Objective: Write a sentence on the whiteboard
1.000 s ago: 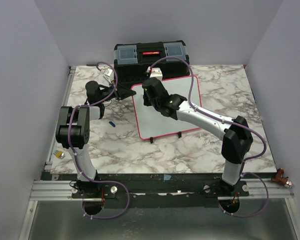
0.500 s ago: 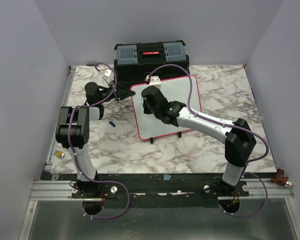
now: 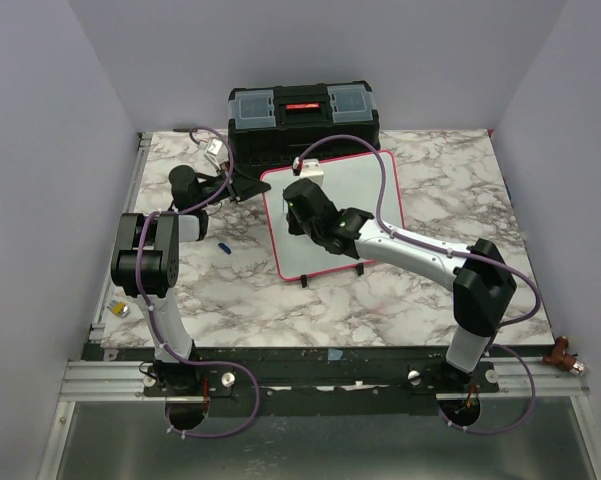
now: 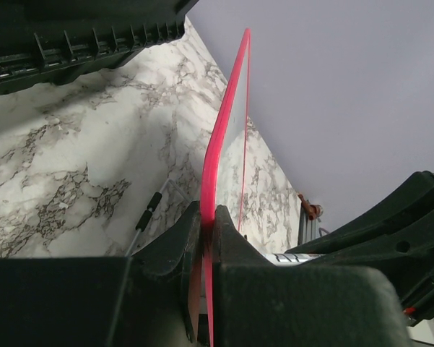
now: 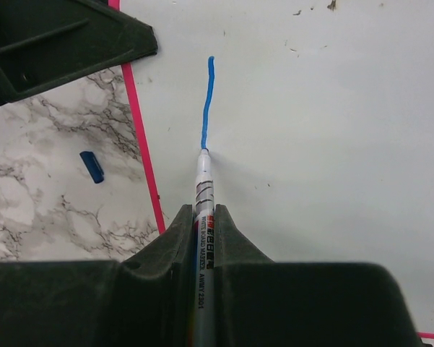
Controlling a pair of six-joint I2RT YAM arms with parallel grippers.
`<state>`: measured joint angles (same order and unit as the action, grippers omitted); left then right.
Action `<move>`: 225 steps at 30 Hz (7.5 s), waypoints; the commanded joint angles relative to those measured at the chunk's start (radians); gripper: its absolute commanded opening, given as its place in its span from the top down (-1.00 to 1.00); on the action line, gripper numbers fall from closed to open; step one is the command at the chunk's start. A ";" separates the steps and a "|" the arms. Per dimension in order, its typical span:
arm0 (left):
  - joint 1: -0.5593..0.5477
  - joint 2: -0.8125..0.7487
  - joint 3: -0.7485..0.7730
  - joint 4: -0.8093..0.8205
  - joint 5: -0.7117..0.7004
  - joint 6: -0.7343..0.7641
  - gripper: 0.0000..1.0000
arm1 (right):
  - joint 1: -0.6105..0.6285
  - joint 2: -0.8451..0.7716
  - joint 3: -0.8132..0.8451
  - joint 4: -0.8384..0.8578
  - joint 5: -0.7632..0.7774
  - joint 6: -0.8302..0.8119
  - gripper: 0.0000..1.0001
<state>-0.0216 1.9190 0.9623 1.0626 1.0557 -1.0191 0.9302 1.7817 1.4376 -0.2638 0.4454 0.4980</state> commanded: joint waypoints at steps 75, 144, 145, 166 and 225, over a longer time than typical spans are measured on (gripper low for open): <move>0.013 -0.060 -0.033 0.169 0.056 0.024 1.00 | -0.007 0.000 0.025 -0.020 0.087 -0.047 0.99; 0.011 -0.062 -0.034 0.167 0.049 0.025 1.00 | -0.011 -0.081 0.022 0.030 0.061 -0.083 0.99; 0.011 -0.063 -0.034 0.167 0.049 0.025 1.00 | -0.013 -0.094 0.012 0.046 0.052 -0.083 0.99; 0.013 -0.077 -0.043 0.166 0.049 0.028 1.00 | -0.128 -0.220 -0.160 0.157 -0.063 -0.016 0.99; 0.012 -0.066 -0.037 0.175 0.047 0.024 1.00 | -0.131 -0.121 -0.187 0.136 -0.017 -0.013 0.99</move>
<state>-0.0101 1.8851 0.9234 1.1412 1.0691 -1.0416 0.7975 1.6581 1.2945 -0.1024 0.4030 0.4789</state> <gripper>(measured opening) 0.066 0.122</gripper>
